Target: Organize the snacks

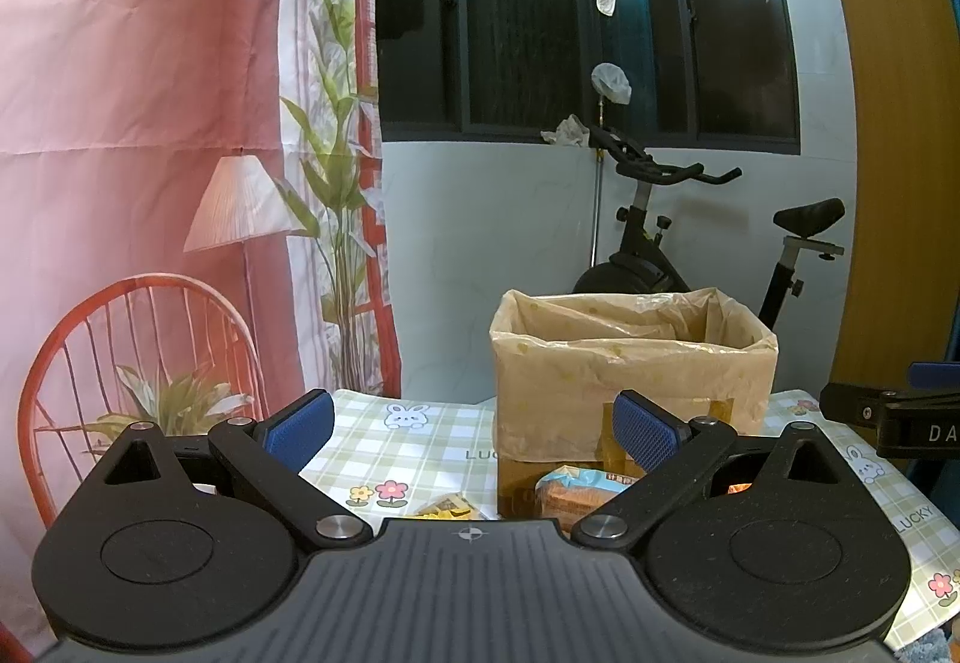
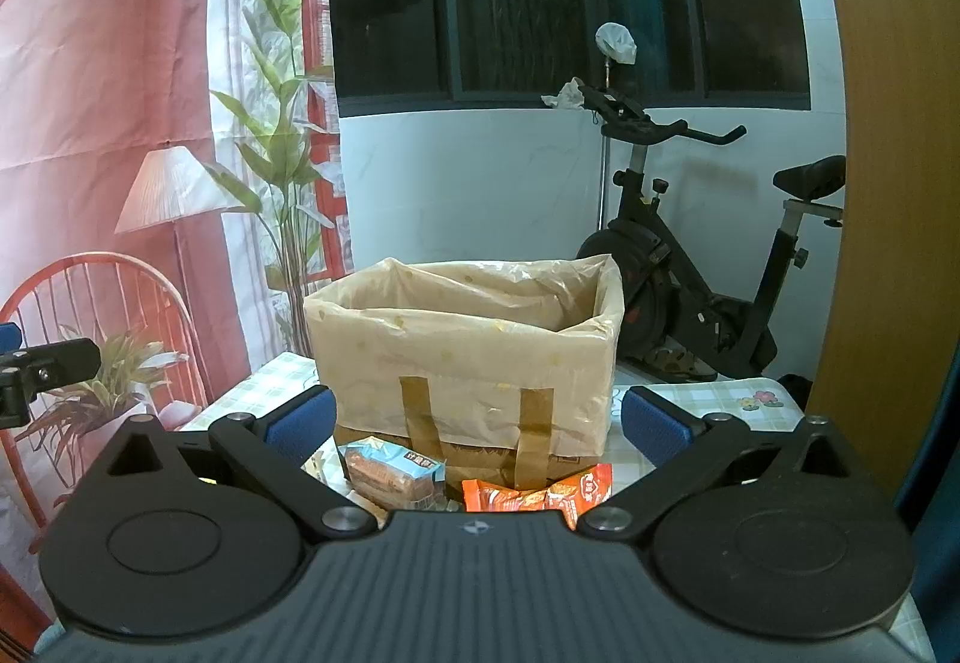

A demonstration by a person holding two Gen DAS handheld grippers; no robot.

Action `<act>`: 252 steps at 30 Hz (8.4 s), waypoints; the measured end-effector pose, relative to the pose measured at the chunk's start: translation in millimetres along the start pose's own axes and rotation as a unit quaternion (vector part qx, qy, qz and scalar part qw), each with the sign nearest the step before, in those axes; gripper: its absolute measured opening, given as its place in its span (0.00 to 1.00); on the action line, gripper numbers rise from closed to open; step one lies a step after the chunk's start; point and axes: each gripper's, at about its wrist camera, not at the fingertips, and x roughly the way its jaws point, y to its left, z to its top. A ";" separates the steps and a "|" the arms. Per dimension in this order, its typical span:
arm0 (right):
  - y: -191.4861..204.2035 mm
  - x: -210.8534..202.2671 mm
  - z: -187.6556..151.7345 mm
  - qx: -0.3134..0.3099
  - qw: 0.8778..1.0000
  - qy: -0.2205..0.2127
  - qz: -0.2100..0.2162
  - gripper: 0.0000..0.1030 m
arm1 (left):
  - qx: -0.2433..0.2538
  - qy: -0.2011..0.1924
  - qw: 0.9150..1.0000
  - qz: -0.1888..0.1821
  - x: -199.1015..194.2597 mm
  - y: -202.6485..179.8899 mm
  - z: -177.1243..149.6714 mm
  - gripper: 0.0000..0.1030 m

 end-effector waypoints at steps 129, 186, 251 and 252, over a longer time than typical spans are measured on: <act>-10.1 103.0 -124.0 0.039 0.993 0.109 0.027 1.00 | -0.042 0.131 0.990 0.019 118.7 26.0 -113.1 0.96; -17.7 130.6 -144.8 0.096 0.979 0.153 0.097 0.78 | -0.071 0.151 0.983 -0.080 155.3 8.1 -147.4 0.75; -20.8 90.4 -114.7 0.087 0.989 0.048 0.111 0.66 | -0.064 0.033 0.992 -0.108 114.2 8.0 -96.3 0.75; -19.6 90.5 -112.7 0.082 0.989 0.045 0.111 0.66 | -0.063 0.028 0.992 -0.106 115.3 8.6 -91.5 0.75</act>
